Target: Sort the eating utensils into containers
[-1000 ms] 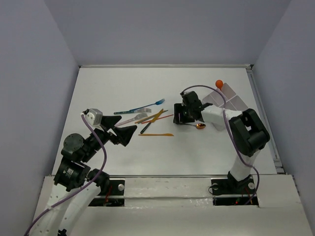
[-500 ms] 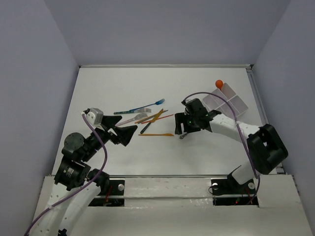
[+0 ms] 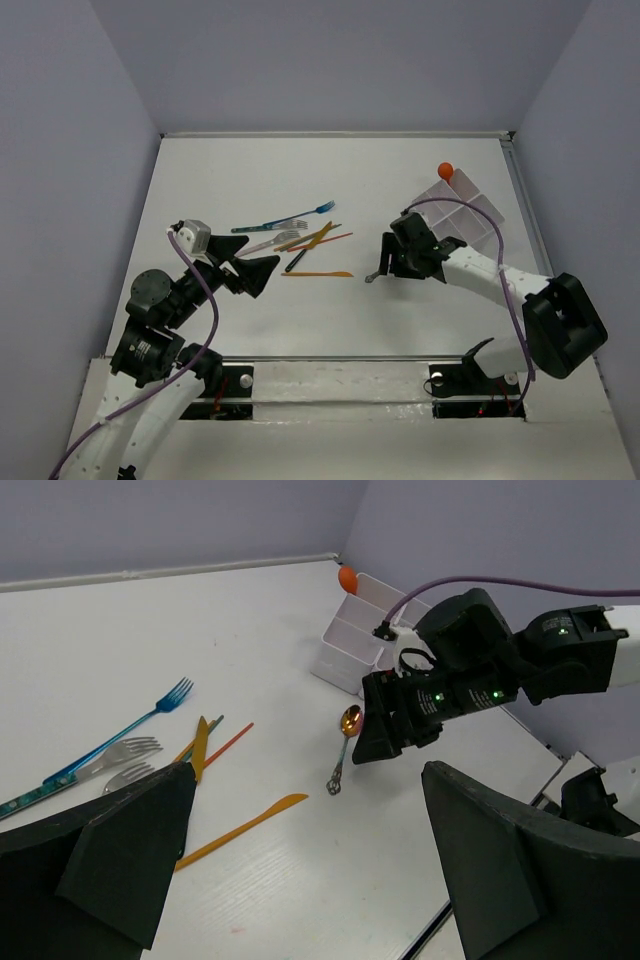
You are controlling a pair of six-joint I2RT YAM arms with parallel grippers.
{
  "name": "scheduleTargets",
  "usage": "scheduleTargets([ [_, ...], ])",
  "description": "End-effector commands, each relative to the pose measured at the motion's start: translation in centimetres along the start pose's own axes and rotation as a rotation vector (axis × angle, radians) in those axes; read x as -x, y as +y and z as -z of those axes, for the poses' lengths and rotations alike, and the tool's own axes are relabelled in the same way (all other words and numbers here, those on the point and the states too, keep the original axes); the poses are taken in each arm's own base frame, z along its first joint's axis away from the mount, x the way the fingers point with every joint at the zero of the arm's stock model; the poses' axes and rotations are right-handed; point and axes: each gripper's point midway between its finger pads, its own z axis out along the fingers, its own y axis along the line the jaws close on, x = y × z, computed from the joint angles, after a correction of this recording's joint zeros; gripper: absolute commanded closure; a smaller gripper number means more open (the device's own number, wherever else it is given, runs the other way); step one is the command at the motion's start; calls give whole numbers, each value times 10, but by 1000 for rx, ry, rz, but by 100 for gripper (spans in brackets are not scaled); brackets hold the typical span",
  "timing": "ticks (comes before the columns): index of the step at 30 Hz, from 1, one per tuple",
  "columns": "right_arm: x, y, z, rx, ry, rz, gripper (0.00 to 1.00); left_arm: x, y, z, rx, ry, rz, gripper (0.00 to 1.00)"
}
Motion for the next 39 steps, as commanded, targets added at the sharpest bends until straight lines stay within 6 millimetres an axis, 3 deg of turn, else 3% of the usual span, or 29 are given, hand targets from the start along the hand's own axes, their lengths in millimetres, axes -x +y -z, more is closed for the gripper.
scheduleTargets([
  [1,4,-16,-11,-58,-33,-133,26,6,-4,-1,-26,-34,-18,1],
  [4,4,-11,-22,-32,-22,-154,14,7,-4,-1,-27,-37,-17,1],
  [8,7,-3,-33,-11,-27,-177,15,7,-4,0,-27,-37,-17,1],
  [13,2,-7,-49,-43,5,-179,25,7,-5,0,-28,-40,-18,1],
  [22,8,-21,-60,-154,24,-108,48,7,-4,1,-25,-41,-20,1],
  [27,-6,-36,-65,-227,92,-32,65,8,-4,1,-25,-44,-19,1],
  [37,-16,-46,-55,-254,153,46,75,8,-4,1,-24,-43,-19,1],
  [39,-16,-46,-53,-250,155,56,73,8,-4,1,-24,-42,-17,1],
])
